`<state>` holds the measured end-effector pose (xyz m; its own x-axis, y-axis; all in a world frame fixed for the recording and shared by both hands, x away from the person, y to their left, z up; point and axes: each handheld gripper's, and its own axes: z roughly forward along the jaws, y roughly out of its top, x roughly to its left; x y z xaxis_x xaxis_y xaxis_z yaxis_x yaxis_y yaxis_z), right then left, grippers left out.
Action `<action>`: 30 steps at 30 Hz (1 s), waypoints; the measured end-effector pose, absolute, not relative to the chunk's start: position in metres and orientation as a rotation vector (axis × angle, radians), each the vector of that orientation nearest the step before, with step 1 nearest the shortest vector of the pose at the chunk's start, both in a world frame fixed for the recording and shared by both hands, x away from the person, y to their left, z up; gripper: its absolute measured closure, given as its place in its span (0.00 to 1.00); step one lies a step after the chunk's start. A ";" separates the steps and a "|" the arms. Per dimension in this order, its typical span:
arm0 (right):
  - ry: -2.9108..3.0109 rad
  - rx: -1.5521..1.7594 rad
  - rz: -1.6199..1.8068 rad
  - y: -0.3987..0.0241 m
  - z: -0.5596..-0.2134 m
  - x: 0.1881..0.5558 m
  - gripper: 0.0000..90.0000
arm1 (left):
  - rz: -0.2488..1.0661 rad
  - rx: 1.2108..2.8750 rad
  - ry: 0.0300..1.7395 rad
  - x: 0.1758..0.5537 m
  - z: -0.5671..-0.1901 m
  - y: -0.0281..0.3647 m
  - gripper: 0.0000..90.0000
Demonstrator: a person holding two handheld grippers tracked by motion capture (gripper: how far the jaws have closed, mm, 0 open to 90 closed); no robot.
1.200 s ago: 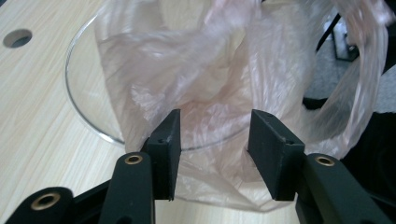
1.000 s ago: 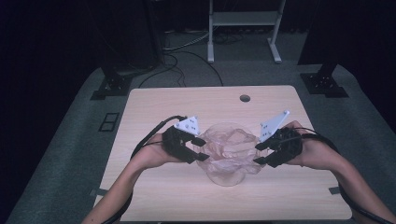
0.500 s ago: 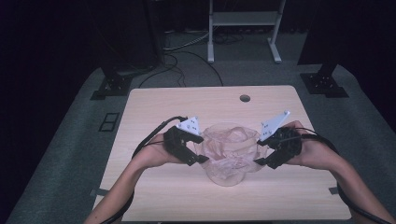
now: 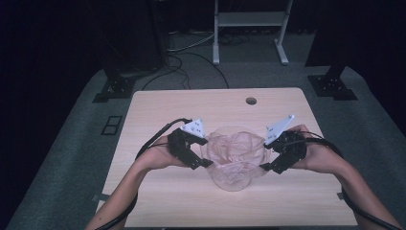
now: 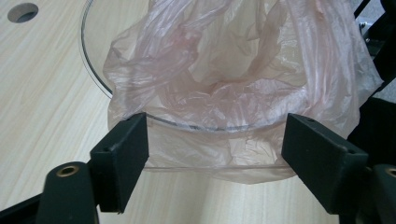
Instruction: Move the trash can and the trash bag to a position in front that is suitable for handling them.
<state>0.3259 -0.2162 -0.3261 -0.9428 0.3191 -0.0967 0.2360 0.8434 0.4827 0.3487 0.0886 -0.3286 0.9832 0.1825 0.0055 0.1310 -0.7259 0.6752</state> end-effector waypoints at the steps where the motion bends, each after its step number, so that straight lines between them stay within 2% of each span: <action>1: 2.847 0.424 0.708 -0.215 -0.327 0.327 0.28 | 0.093 2.395 0.213 0.349 -0.329 0.089 0.22; 11: 2.836 0.425 0.709 -0.214 -0.333 0.325 0.26 | 0.079 2.386 0.187 0.349 -0.331 0.092 0.20; 30: 2.820 0.429 0.631 -0.203 -0.344 0.322 0.21 | 0.072 2.409 0.243 0.350 -0.349 0.085 0.18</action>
<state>0.3217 -0.2028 -0.3440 -0.9333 0.3271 -0.1484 0.2327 0.8654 0.4438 0.3497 0.0853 -0.3492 0.9808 0.1943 -0.0143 0.1552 -0.7349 0.6602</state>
